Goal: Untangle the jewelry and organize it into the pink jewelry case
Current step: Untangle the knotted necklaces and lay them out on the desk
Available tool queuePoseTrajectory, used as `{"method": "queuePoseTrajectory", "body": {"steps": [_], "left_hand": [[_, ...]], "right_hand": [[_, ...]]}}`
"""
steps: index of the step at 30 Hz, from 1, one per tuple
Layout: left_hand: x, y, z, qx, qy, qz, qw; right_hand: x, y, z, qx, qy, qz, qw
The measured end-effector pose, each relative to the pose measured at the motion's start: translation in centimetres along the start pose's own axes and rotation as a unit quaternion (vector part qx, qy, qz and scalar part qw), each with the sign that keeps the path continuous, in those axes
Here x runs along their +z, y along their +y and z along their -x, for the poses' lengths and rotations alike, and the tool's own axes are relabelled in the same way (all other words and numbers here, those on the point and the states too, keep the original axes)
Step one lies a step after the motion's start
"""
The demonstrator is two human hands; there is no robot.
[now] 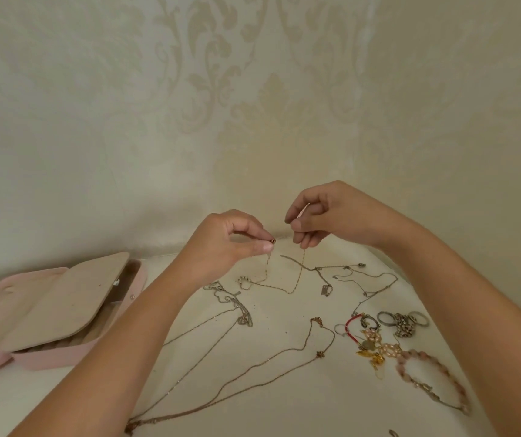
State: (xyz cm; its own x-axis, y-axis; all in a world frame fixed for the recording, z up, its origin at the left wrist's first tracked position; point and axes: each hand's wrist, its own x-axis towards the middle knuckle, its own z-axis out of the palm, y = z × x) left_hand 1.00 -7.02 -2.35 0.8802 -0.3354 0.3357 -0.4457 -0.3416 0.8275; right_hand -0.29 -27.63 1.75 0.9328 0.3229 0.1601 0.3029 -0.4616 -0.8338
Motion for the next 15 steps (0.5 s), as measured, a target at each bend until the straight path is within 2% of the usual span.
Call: {"method": "queuePoseTrajectory", "body": {"steps": [3, 10, 15], "left_hand": [[0.0, 0.0, 0.0, -0.028, 0.009, 0.062, 0.998], [0.1, 0.4, 0.4, -0.037, -0.043, 0.207, 0.977], [-0.1, 0.9, 0.5, -0.05, -0.059, 0.249, 0.965]], "right_hand": [[0.5, -0.2, 0.1, -0.028, -0.003, 0.022, 0.999], [1.3, -0.5, 0.2, -0.103, 0.042, 0.018, 0.994], [1.2, -1.2, 0.5, -0.127, 0.033, 0.011, 0.991]]}}
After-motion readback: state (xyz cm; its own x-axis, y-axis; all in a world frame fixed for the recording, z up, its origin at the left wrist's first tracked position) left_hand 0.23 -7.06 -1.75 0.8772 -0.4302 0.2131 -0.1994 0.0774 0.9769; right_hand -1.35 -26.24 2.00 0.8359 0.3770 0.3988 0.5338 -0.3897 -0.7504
